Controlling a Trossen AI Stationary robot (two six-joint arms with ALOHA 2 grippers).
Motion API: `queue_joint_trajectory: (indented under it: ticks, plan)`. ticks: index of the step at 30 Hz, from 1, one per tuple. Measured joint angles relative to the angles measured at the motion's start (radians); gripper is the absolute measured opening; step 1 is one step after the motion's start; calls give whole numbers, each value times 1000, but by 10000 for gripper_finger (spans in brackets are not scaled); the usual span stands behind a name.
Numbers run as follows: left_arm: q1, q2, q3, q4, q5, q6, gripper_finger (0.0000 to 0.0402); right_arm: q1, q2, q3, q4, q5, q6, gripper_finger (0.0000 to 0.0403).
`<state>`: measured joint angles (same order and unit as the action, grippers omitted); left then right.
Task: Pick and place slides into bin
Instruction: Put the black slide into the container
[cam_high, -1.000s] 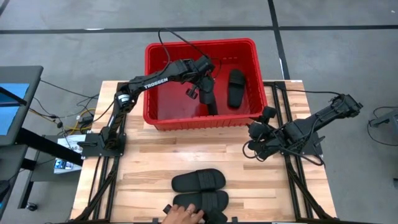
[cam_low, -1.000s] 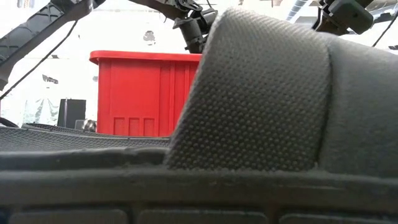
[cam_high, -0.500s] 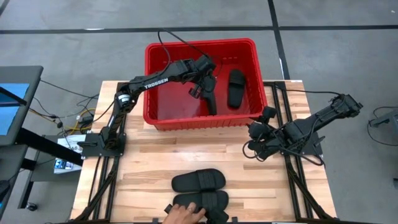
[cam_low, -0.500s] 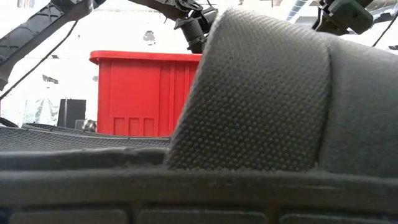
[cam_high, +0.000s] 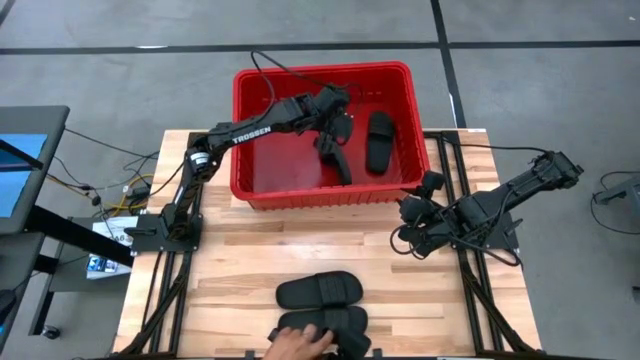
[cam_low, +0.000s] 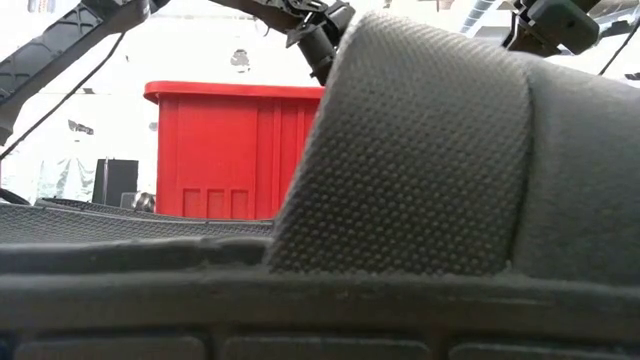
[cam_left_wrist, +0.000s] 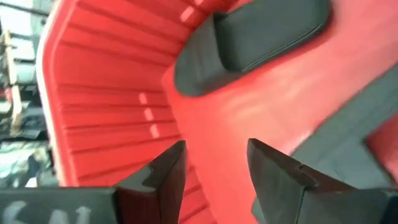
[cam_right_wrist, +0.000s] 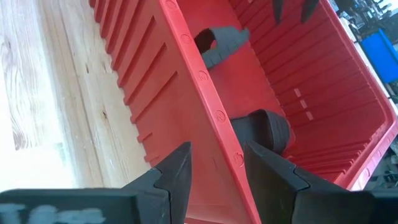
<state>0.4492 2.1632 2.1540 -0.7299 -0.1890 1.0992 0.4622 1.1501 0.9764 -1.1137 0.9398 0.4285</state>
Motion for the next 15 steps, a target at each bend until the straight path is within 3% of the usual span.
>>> queue_joint_trajectory:
  ticks: [4, 11, 15]
  plan:
    - [0, 0, 0, 24, -96, -27, 161, 0, 0, 0, 0, 0, 1, 139]
    - [-11, 0, 40, 15, -387, -39, 161, 0, 0, 0, -8, 2, -13, 138]
    - [-15, -1, 131, -53, -394, -99, 161, 0, 0, 0, -8, 2, -16, 139]
